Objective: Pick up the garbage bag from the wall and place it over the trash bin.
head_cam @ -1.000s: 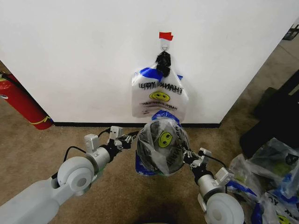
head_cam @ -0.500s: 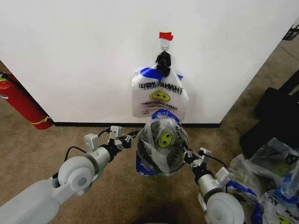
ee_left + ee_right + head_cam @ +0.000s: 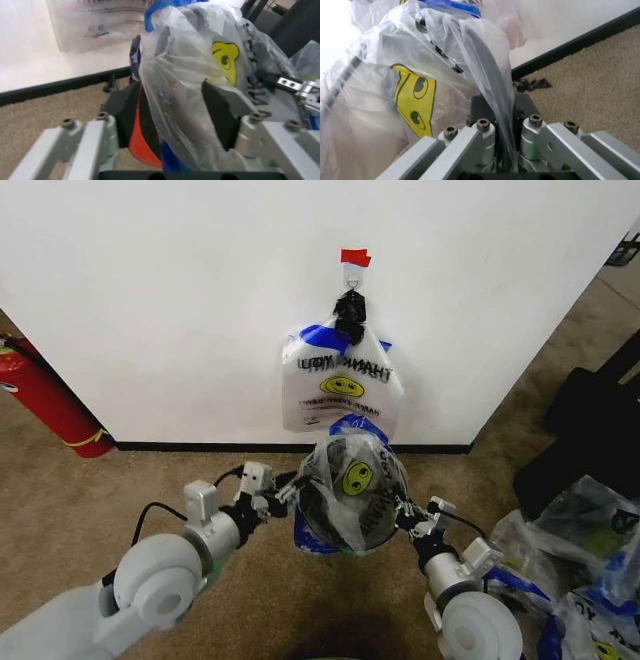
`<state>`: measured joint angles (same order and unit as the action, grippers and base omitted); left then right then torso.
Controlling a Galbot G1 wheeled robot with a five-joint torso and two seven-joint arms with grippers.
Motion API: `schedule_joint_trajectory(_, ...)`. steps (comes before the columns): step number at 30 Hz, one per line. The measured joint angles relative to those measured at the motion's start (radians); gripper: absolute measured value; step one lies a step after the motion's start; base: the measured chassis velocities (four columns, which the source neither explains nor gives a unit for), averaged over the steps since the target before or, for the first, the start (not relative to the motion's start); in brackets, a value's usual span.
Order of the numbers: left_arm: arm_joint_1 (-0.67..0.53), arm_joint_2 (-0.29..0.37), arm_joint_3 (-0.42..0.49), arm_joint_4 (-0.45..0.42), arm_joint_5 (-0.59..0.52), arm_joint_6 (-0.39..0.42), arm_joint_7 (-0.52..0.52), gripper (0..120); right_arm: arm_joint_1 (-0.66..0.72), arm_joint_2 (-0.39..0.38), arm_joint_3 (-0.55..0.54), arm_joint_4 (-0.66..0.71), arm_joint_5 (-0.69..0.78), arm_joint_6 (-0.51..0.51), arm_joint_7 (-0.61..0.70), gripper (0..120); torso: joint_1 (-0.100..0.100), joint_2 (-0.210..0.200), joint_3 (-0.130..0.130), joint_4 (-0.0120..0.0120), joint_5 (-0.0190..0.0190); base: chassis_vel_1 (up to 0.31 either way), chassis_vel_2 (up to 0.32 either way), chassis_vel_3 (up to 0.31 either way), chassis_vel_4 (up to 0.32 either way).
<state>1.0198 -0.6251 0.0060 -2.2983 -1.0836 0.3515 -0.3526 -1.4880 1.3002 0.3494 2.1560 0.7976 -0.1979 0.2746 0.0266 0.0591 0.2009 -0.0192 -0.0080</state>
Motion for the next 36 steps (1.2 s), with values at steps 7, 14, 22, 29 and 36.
schedule_joint_trajectory(7,-0.054,-0.005,0.045,0.015,0.029,0.04,-0.022,62,-0.005,-0.004,0.004,0.009,0.0,0.0,0.002,0,0.0,0.0,0.0,-0.0001,0.0,0.0,0.0,0.0,0.0)
schedule_joint_trajectory(14,-0.056,-0.007,0.048,0.025,0.022,0.036,-0.022,37,-0.002,-0.003,0.003,0.008,0.0,0.0,0.002,0,0.0,0.0,0.0,-0.0001,0.0,0.0,0.0,0.0,0.0)
schedule_joint_trajectory(22,-0.053,-0.007,0.048,0.034,0.02,0.02,-0.021,8,0.006,-0.004,0.001,0.002,0.004,0.0,0.004,0,0.0,0.0,0.0,-0.0001,0.0,0.0,0.0,0.0,0.0)
schedule_joint_trajectory(29,-0.053,-0.008,0.048,0.036,0.018,0.004,-0.02,0,0.005,-0.001,-0.002,-0.004,0.002,-0.001,0.004,0,0.0,0.0,0.0,-0.0001,0.0,0.0,0.0,0.0,0.0)
schedule_joint_trajectory(36,-0.066,-0.009,0.043,0.075,0.001,-0.007,-0.018,0,0.003,0.003,-0.003,-0.004,0.008,-0.001,0.002,0,0.0,0.0,0.0,-0.0002,0.0,0.0,0.0,0.0,0.0)
